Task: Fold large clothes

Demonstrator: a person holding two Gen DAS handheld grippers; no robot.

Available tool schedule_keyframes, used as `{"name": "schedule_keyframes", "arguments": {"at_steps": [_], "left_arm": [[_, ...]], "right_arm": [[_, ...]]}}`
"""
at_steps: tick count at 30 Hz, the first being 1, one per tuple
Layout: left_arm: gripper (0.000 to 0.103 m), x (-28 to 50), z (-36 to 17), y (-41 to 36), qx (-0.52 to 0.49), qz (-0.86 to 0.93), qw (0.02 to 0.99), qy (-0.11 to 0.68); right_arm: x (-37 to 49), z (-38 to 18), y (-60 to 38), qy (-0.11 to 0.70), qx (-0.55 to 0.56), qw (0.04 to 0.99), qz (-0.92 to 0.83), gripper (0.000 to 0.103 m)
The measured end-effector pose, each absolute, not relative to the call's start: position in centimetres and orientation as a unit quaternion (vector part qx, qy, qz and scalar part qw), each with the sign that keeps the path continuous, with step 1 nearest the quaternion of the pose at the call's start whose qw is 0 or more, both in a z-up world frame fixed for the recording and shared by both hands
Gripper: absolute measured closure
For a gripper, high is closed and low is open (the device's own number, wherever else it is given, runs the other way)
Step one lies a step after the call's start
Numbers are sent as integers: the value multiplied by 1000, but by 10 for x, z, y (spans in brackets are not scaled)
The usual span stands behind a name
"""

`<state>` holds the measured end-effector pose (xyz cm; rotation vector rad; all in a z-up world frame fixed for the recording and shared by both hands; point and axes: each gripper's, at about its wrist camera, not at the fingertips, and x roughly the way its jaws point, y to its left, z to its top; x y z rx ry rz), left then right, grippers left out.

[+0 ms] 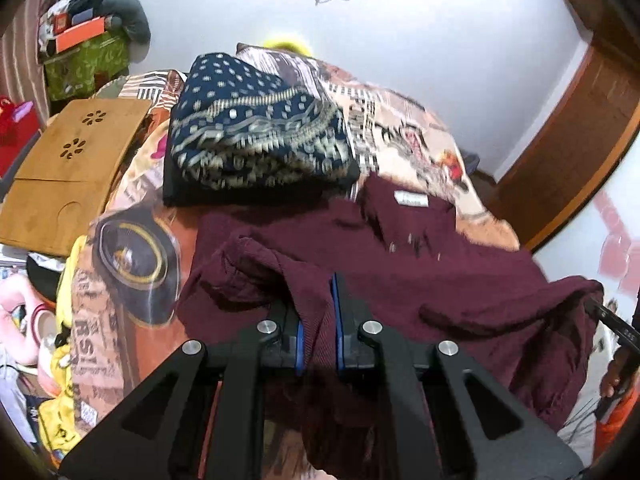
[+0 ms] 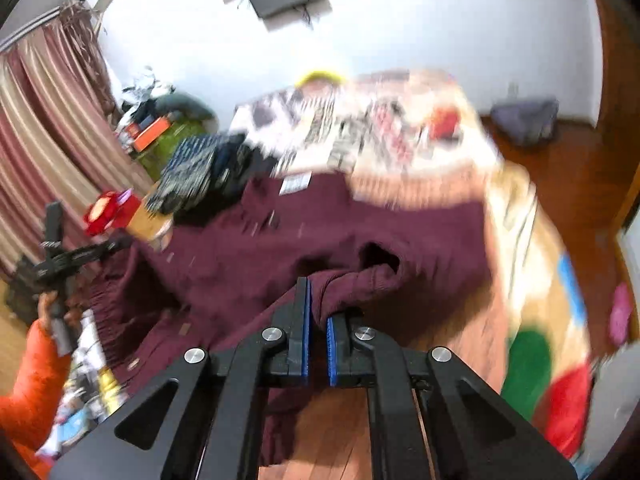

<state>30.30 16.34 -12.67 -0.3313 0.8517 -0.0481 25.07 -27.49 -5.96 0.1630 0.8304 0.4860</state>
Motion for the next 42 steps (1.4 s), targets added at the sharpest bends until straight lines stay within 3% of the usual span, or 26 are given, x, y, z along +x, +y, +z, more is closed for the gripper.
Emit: {"name": "schedule_keyframes", "arguments": {"at_steps": [6, 16, 24, 26, 28, 30, 31, 32, 36, 42], "left_arm": [[93, 357, -138, 193, -190, 11, 892, 409], [91, 422, -236, 227, -223, 43, 841, 490], [87, 401, -209, 217, -178, 17, 847, 500], [79, 394, -196, 212, -160, 13, 848, 506], [70, 392, -187, 210, -152, 5, 847, 510], [60, 386, -176, 206, -146, -2, 847, 511], [44, 381, -168, 204, -135, 10, 854, 503], [34, 377, -163, 201, -125, 23, 861, 492], [30, 360, -141, 194, -109, 25, 884, 453], [29, 343, -151, 181, -81, 24, 880, 467]], "right_arm": [[330, -67, -275, 392, 94, 896, 183, 98], [423, -154, -301, 491, 137, 851, 131, 98], [400, -123, -298, 490, 85, 851, 165, 88], [389, -110, -298, 481, 74, 859, 157, 79], [378, -97, -299, 464, 68, 871, 146, 57], [361, -80, -298, 439, 64, 885, 140, 52], [354, -73, -296, 430, 61, 889, 147, 52], [350, -69, -292, 426, 58, 890, 155, 51], [326, -55, -272, 406, 34, 896, 179, 37], [308, -61, -229, 399, -16, 894, 204, 33]]}}
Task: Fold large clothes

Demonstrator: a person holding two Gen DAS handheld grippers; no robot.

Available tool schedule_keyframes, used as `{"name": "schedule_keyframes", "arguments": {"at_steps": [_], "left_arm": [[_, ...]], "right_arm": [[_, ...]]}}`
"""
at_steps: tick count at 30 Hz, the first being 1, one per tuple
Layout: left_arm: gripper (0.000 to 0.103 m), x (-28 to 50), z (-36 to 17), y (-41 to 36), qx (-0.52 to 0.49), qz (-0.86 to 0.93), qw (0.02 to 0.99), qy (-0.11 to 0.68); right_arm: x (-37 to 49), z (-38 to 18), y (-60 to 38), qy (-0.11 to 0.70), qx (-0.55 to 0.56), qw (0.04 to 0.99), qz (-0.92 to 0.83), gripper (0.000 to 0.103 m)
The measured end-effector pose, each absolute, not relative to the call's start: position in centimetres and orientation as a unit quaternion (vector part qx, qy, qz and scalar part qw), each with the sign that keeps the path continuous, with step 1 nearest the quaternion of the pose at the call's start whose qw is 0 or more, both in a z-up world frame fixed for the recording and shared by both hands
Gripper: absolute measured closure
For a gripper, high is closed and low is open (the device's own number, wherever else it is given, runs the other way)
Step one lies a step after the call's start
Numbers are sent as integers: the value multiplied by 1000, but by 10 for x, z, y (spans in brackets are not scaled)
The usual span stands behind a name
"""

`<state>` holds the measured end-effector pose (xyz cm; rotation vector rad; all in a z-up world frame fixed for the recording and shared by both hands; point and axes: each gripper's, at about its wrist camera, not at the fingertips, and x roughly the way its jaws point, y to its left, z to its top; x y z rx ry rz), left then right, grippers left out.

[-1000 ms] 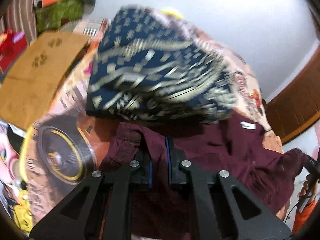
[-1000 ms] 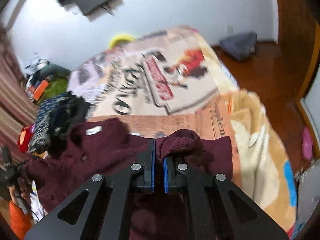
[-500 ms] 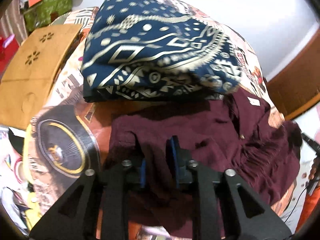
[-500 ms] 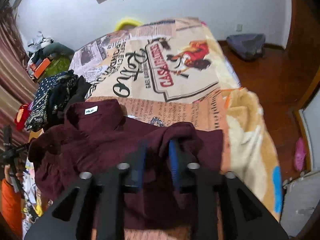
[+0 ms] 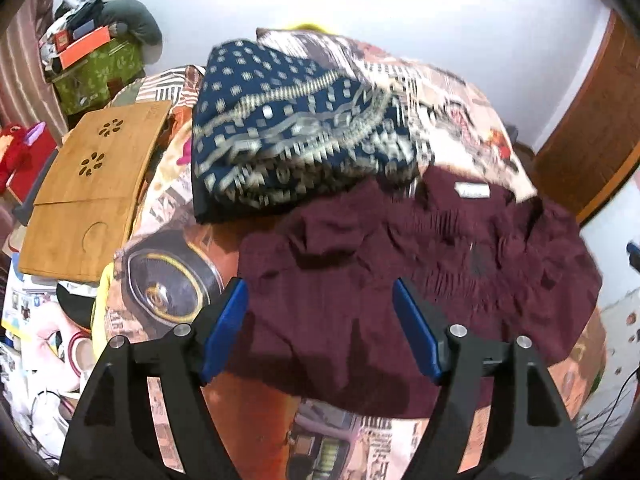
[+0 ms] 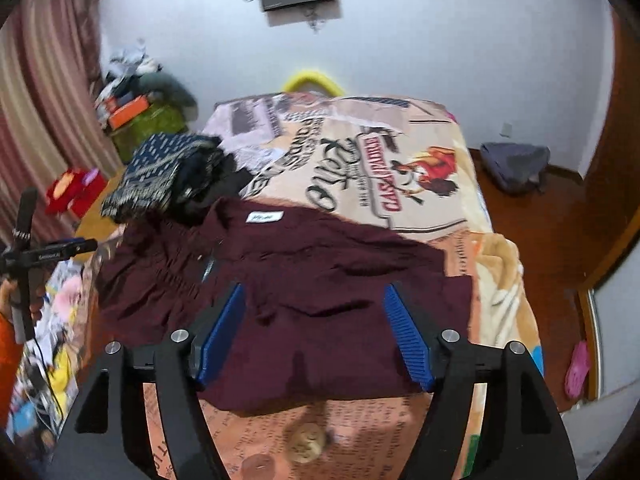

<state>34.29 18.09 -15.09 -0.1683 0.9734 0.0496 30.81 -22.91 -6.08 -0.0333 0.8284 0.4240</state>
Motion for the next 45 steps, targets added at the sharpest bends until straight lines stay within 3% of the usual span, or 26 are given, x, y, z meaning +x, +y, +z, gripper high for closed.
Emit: {"name": "schedule_keyframes", "arguments": {"at_steps": [9, 13, 19, 31, 37, 45], "left_arm": [[29, 335, -217, 125, -23, 3, 862, 506], [23, 336, -238, 110, 10, 29, 868, 496], [22, 328, -237, 108, 13, 53, 877, 477], [22, 276, -220, 183, -188, 141, 877, 419], [22, 278, -250, 206, -325, 70, 837, 434], [22, 314, -294, 206, -422, 6, 792, 441]], "right_arm": [[304, -129, -151, 436, -100, 865, 228, 31], [306, -171, -138, 479, -101, 846, 213, 31], [295, -170, -136, 458, -128, 858, 195, 30], [290, -151, -150, 452, -59, 868, 198, 30], [294, -163, -153, 468, -45, 863, 187, 29], [291, -166, -152, 457, -60, 866, 191, 25]]}}
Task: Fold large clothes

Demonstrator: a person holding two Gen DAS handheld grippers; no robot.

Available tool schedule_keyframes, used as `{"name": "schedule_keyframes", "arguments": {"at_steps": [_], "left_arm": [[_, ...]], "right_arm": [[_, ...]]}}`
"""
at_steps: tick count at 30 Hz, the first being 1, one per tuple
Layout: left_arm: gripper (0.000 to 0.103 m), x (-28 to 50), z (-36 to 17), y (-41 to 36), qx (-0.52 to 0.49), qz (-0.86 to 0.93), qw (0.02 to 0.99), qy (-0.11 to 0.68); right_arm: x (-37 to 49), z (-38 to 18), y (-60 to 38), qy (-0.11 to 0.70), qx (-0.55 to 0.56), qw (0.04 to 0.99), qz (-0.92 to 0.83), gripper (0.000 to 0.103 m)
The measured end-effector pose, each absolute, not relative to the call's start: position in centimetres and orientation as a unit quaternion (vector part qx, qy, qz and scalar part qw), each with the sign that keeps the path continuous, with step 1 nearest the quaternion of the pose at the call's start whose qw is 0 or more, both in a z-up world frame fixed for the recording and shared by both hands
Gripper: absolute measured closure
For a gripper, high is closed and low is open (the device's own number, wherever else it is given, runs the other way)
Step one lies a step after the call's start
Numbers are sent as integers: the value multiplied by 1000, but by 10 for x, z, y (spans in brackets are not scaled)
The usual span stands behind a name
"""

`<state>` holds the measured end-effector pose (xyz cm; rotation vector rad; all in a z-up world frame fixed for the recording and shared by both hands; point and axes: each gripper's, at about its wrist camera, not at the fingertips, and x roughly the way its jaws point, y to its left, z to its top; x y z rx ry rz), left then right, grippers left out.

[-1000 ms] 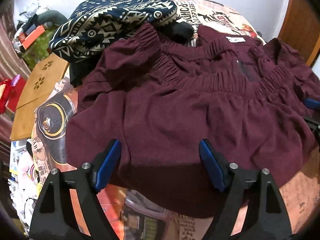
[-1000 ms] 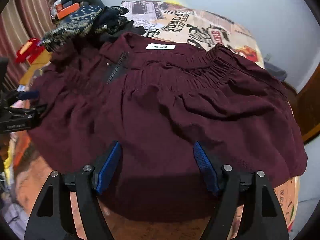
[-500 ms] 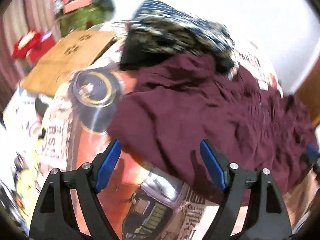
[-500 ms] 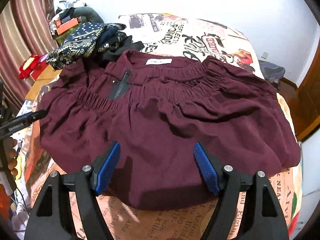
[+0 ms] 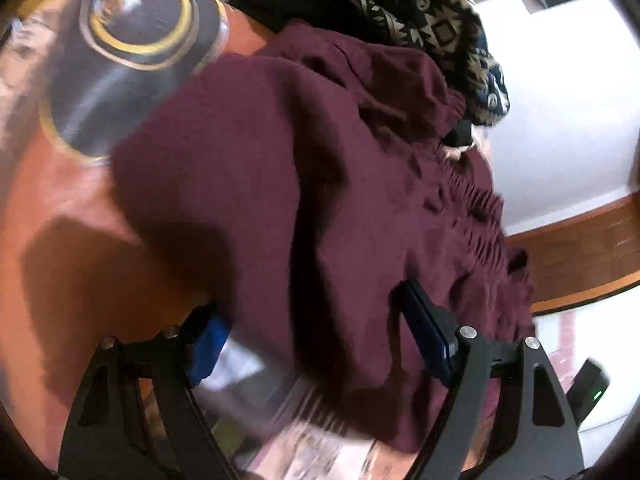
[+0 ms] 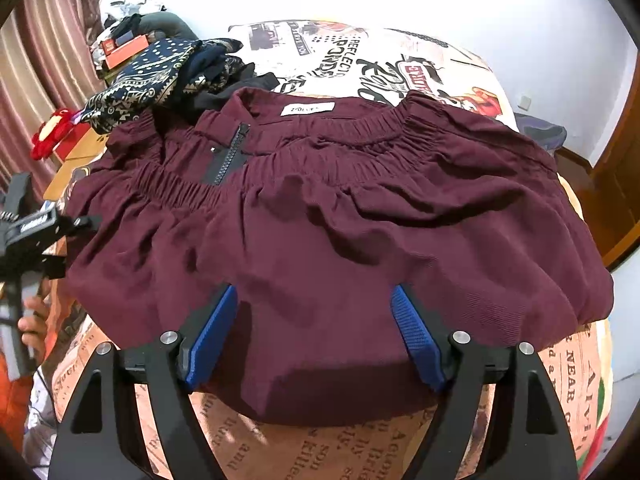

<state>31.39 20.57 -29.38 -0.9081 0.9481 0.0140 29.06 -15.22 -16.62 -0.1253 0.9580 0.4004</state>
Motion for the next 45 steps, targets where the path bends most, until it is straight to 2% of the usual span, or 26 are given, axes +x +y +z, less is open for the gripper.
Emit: {"name": "schedule_keyframes", "arguments": {"at_steps": [6, 9, 11, 14, 25, 31, 34, 37, 41, 45], "left_arm": [[24, 335, -293, 202, -425, 27, 812, 399], [39, 342, -289, 197, -408, 56, 817, 404], [64, 341, -279, 192, -391, 71, 821, 411], [75, 330, -256, 188, -370, 71, 833, 405], [79, 237, -147, 177, -282, 67, 905, 311], [79, 199, -114, 200, -278, 112, 915, 270], [79, 204, -106, 198, -261, 119, 918, 272], [79, 215, -101, 183, -245, 117, 921, 279], [79, 242, -84, 149, -211, 105, 932, 274], [79, 281, -73, 109, -176, 71, 940, 283]], "right_arm": [[291, -168, -149, 457, -77, 865, 195, 22], [293, -164, -148, 462, -79, 861, 196, 22], [294, -160, -149, 462, -75, 861, 199, 22], [294, -152, -150, 460, -68, 863, 198, 22], [258, -101, -108, 414, -64, 875, 243, 22], [242, -133, -54, 467, -57, 826, 312, 22], [234, -167, -21, 512, -71, 784, 342, 22], [230, -178, -8, 518, -75, 776, 352, 22], [241, -163, -29, 512, -53, 775, 367, 22], [257, -138, -92, 480, -17, 814, 326, 22]]}}
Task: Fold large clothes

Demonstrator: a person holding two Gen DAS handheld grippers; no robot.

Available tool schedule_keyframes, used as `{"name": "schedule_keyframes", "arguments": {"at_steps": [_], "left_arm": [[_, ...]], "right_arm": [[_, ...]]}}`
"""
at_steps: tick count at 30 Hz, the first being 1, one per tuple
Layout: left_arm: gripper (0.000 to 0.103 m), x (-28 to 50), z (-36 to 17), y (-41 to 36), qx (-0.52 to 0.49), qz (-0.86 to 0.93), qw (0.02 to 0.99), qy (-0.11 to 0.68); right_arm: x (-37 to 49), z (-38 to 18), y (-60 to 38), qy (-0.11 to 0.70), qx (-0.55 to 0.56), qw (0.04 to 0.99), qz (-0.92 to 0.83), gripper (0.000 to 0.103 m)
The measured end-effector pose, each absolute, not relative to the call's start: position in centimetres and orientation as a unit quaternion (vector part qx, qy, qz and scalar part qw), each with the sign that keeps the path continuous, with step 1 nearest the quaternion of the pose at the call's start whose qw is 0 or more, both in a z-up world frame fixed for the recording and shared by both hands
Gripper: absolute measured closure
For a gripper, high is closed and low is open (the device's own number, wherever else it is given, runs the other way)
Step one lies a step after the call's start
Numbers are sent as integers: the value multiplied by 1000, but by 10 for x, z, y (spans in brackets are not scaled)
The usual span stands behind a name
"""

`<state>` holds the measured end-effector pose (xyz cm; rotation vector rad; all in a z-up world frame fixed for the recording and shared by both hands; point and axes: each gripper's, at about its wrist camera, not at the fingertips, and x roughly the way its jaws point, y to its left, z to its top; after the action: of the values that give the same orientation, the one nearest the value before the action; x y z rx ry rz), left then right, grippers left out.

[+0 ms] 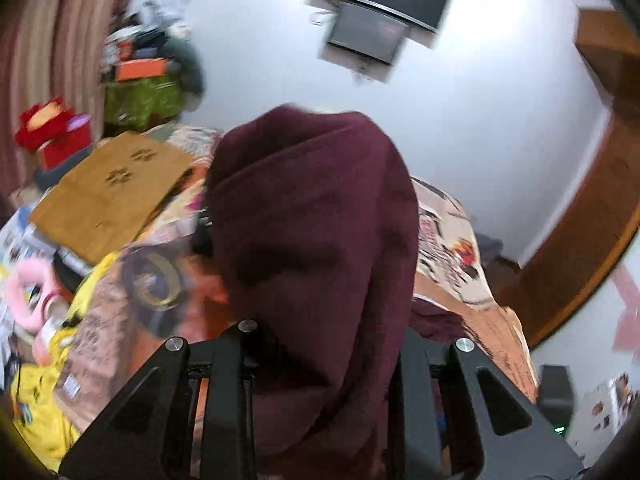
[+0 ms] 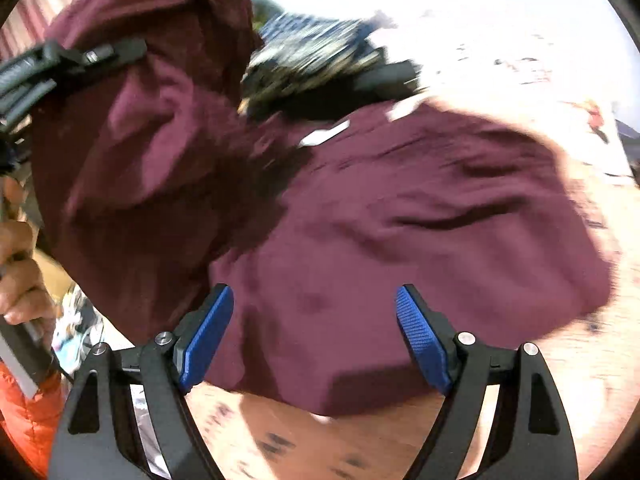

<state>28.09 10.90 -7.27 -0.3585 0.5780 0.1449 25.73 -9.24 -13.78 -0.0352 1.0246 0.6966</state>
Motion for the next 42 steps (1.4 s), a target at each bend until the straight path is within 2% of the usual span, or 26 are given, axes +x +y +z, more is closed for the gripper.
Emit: {"name": "schedule_keyframes", "arguments": {"at_steps": [6, 12, 15, 17, 22, 27, 29, 34, 42], "left_arm": [[79, 341, -82, -5, -75, 1, 943, 324], [77, 364, -157, -111, 89, -50, 907, 408], [65, 352, -179, -126, 138, -52, 901, 409], [42, 345, -177, -124, 130, -70, 897, 416], [36, 324, -154, -107, 83, -115, 890, 434], [29, 294, -112, -70, 26, -140, 902, 407], [18, 288, -99, -46, 15, -114, 913, 392], [15, 293, -104, -1, 32, -30, 920, 391], [15, 300, -173, 12, 38, -24, 884, 465]], "right_arm": [[268, -124, -182, 454, -27, 862, 223, 22], [271, -130, -255, 462, 8, 874, 151, 22], [269, -131, -269, 463, 19, 876, 135, 22], [268, -127, -273, 458, 22, 878, 133, 22], [260, -109, -273, 435, 20, 888, 148, 22], [257, -85, -246, 394, 9, 897, 201, 22], [259, -77, -228, 383, -1, 897, 221, 22], [270, -74, -187, 377, -21, 890, 256, 22], [293, -103, -152, 411, -32, 873, 262, 22]]}}
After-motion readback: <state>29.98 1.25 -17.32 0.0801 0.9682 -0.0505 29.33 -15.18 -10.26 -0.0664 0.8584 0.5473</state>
